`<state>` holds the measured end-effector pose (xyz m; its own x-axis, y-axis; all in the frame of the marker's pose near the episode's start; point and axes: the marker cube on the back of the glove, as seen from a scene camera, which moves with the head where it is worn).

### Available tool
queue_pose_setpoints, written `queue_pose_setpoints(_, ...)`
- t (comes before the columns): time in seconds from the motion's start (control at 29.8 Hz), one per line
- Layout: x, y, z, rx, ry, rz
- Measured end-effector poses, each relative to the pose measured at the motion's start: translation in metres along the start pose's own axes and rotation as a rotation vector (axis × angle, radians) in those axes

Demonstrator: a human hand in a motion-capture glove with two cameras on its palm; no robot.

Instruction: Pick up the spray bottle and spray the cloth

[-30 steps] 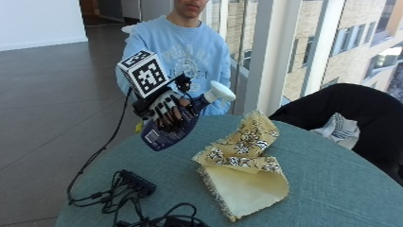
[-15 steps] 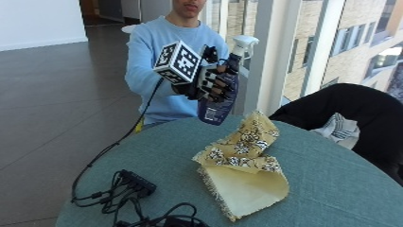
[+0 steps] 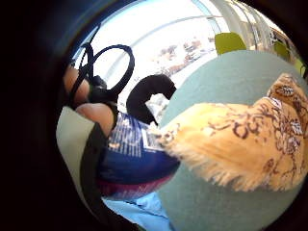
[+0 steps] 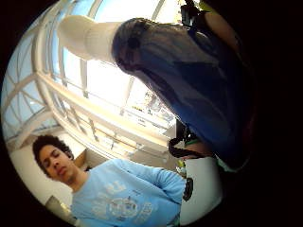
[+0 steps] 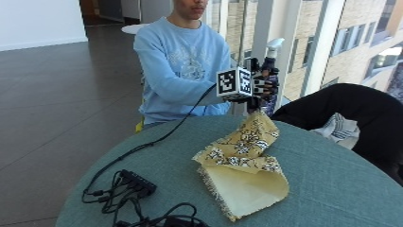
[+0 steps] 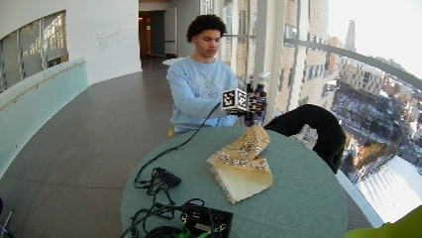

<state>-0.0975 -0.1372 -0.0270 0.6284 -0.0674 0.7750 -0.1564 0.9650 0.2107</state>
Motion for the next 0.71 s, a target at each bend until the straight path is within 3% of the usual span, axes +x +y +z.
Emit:
queue_pose_setpoints(0.27,0.025,-0.006,0.038,0.034,-0.021,0.037)
queue_pose_setpoints(0.71,0.043,-0.001,0.053,0.038,-0.035,0.065)
